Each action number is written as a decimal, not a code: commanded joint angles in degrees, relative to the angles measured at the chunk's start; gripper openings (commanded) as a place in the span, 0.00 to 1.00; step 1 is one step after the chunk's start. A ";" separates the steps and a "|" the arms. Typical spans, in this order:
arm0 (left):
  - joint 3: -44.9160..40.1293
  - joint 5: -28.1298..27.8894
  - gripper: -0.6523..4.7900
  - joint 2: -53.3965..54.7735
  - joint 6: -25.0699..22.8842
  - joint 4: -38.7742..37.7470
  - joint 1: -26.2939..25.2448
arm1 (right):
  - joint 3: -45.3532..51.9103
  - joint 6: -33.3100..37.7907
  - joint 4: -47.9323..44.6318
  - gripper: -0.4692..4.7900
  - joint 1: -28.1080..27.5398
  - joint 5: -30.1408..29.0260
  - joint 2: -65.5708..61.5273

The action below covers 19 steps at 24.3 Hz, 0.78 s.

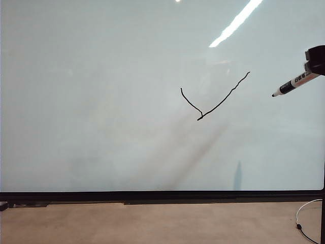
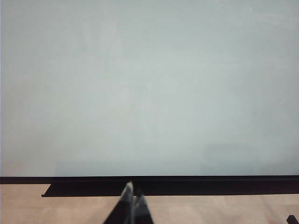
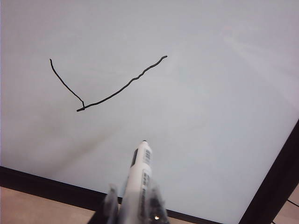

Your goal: Pick up the pen on the shelf to the right of the whiteboard and draw a check mark.

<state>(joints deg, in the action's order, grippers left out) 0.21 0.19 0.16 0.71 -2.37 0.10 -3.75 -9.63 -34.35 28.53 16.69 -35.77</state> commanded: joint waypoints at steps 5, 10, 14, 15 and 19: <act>0.17 0.02 0.11 0.02 -0.26 0.70 0.02 | 2.80 0.77 -2.69 0.07 0.00 -0.13 2.14; 0.17 0.02 0.11 0.02 -0.26 0.72 0.02 | 3.72 1.14 1.42 0.07 -0.26 -0.15 4.76; 0.17 0.02 0.11 0.02 -0.26 0.72 0.02 | 3.72 0.81 7.85 0.07 -0.26 -0.11 10.38; 0.17 0.02 0.11 0.02 -0.26 0.72 0.02 | 3.72 0.63 9.27 0.07 -0.26 -0.09 11.98; 0.17 0.02 0.11 0.02 -0.26 0.72 0.02 | 3.72 0.63 15.93 0.07 -0.26 0.11 18.43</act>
<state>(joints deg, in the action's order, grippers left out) 0.21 0.19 0.16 0.69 -2.37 0.10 0.25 -8.88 -21.41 28.29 16.71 -19.33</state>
